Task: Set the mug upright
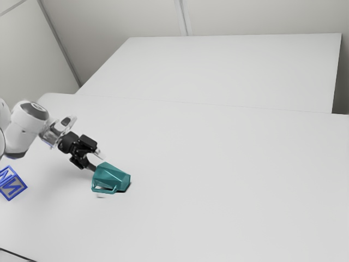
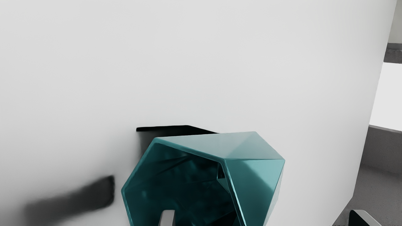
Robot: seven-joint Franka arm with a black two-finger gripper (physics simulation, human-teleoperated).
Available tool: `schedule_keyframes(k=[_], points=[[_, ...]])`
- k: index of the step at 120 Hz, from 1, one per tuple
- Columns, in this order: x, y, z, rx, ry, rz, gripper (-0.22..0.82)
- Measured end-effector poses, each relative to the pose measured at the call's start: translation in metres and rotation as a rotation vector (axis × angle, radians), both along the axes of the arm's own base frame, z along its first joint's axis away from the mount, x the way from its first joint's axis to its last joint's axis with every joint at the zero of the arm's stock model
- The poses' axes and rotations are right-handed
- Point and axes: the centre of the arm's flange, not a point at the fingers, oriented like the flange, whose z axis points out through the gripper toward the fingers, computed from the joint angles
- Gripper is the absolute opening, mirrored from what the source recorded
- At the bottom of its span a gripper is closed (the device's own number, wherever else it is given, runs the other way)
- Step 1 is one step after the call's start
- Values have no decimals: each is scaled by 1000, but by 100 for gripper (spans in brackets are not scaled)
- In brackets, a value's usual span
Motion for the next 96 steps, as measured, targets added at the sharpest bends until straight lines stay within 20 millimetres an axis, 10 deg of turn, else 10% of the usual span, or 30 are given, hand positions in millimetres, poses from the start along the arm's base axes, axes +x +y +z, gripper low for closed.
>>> schedule_keyframes(k=[34,62,96], points=[[-9,-15,-15,-75,-57,-10,59],[-6,-16,-9,-82,-112,-33,6],[-5,-17,3,-83,-161,-58,-13]])
